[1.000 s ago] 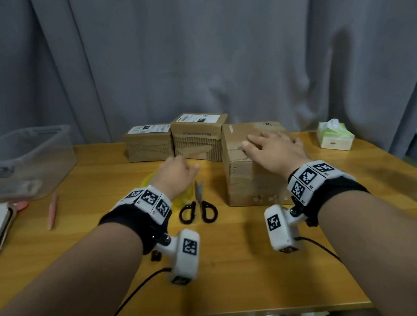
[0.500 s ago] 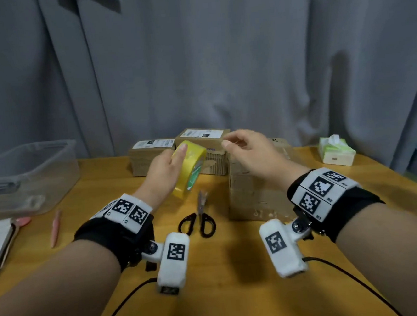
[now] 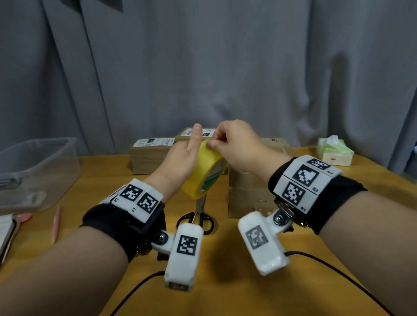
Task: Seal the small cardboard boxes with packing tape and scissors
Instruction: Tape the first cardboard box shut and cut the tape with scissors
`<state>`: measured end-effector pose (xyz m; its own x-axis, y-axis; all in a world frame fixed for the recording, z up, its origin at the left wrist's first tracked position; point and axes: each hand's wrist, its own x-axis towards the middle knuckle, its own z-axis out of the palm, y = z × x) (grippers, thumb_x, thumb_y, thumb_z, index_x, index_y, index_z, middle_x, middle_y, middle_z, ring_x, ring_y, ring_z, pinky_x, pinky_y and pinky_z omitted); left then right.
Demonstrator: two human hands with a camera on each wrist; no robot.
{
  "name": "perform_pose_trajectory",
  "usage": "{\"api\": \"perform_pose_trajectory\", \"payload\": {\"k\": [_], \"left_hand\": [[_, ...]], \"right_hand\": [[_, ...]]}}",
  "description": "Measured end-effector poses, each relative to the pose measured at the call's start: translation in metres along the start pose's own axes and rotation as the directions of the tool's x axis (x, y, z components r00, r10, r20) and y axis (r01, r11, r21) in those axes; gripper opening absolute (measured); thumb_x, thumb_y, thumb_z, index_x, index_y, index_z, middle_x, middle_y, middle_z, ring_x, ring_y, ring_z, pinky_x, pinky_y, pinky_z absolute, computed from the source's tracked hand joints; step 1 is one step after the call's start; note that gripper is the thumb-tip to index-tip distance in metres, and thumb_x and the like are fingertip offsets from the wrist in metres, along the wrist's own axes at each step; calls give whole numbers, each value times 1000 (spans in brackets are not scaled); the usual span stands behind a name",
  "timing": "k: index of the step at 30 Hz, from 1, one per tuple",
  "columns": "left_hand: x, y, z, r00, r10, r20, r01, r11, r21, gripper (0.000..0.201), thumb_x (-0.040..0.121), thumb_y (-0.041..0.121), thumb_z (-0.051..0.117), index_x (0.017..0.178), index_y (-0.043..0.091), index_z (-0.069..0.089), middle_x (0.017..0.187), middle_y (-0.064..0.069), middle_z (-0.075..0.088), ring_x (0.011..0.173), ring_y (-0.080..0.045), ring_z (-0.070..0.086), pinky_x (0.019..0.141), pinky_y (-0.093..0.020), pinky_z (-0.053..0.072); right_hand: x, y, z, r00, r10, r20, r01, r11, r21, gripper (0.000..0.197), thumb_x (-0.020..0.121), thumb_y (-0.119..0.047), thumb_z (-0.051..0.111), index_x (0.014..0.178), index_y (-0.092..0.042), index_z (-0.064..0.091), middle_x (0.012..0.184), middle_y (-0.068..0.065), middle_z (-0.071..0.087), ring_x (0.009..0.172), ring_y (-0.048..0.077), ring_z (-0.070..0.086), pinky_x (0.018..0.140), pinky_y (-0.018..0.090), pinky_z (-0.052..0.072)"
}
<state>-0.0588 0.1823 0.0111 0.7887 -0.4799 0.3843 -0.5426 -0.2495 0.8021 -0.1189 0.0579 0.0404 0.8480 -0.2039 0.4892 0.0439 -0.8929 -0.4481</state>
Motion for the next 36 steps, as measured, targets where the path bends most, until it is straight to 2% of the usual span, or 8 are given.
{"api": "perform_pose_trajectory", "payload": {"k": [4,12,17,23,27,31,34,36], "left_hand": [[-5,-7,-9,988,-31,151,45,995,-90,74,83,67,49,92,-4,66,84,-20,70,77,-39,65,75,-47,53],[-1,-11,-24,995,92,41,-100,923,371,46,92,48,51,93,4,67,78,-10,66,72,-23,62,62,-32,45],[0,-7,-24,980,177,85,-195,938,287,25,93,36,56,112,21,63,97,13,57,93,-3,52,76,-19,40],[6,-13,-21,985,144,92,-163,955,248,13,91,24,62,95,15,69,86,16,52,83,1,50,76,-17,38],[6,-14,-14,989,116,90,-135,961,242,13,92,25,60,93,15,67,82,15,57,77,4,52,65,-8,38],[9,-12,-8,992,61,109,-86,964,251,12,90,27,62,92,17,68,85,8,62,79,-8,59,67,-21,50],[11,-8,-4,990,52,131,-89,951,295,13,90,26,62,94,16,69,91,2,66,86,-17,63,73,-28,52],[11,-2,1,988,63,141,-108,934,340,16,89,30,63,91,16,69,89,1,66,83,-17,62,69,-26,49]], "right_hand": [[5,8,-1,997,83,-3,-83,997,-12,15,97,-22,51,88,-10,53,95,7,57,91,23,54,74,31,41],[6,-5,-17,999,-2,54,-1,999,49,22,98,-24,51,94,-4,59,89,2,56,80,16,52,64,20,33],[3,9,-20,982,92,165,-125,970,208,22,99,-27,49,113,-11,55,75,-4,50,65,8,50,62,25,46],[-10,39,-12,989,96,108,-106,991,87,45,98,-45,43,82,-10,67,73,3,57,62,13,51,54,19,40],[-24,74,-3,969,148,198,-129,986,-105,76,94,-64,11,103,-16,70,112,10,67,108,24,58,102,44,39],[-38,97,-7,911,170,375,-20,929,-370,57,96,-60,18,148,-38,29,158,-5,20,146,15,15,118,43,3],[-39,98,-16,922,144,361,-47,963,-265,53,96,-57,30,141,-33,43,150,-7,38,141,16,29,118,42,16],[-40,83,-20,959,86,269,-71,996,-62,42,97,-51,37,112,-23,65,107,-13,62,108,14,56,92,30,41]]}}
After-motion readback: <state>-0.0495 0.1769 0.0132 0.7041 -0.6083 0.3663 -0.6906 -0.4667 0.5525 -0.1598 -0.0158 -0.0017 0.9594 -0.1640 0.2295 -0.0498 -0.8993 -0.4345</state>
